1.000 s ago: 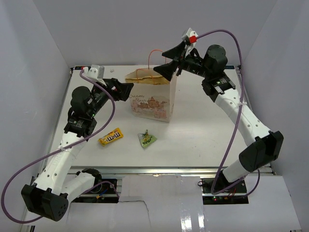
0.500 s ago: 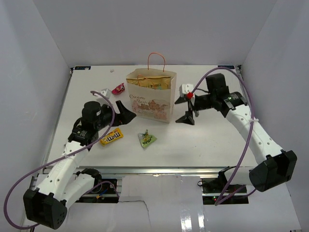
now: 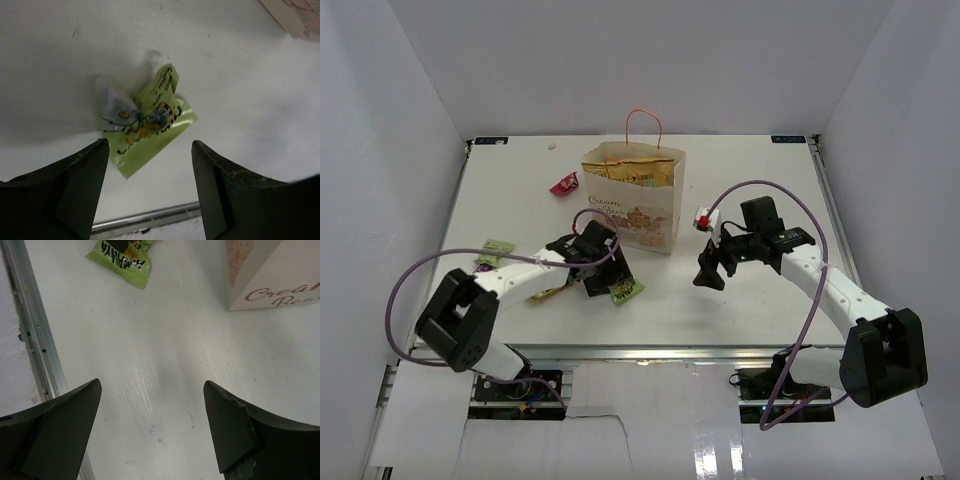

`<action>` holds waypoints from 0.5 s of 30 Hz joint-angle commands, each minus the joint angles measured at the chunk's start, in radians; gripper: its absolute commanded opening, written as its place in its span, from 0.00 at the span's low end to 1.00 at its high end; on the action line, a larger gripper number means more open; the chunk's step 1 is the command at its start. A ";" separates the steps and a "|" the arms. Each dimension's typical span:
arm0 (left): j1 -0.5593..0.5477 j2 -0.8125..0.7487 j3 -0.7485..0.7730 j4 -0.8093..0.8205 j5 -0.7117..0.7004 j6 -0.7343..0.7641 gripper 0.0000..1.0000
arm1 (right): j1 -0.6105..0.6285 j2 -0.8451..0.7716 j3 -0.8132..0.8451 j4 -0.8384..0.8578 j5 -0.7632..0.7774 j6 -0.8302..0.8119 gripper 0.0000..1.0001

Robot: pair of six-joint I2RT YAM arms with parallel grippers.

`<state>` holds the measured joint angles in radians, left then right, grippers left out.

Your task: Place the snacks into the paper bag

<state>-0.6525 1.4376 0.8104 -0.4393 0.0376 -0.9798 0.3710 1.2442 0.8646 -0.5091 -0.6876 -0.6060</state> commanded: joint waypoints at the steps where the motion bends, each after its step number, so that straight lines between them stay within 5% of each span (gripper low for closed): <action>1: -0.055 0.105 0.130 -0.146 -0.212 -0.099 0.77 | -0.021 -0.017 -0.022 0.089 0.031 0.072 0.88; 10: -0.114 0.334 0.294 -0.331 -0.364 -0.146 0.63 | -0.052 -0.043 -0.058 0.104 0.016 0.089 0.88; 15: -0.124 0.320 0.265 -0.337 -0.378 -0.143 0.35 | -0.058 -0.048 -0.064 0.103 0.003 0.091 0.88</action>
<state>-0.7712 1.7531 1.1007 -0.7055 -0.2737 -1.1168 0.3202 1.2198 0.8032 -0.4370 -0.6613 -0.5262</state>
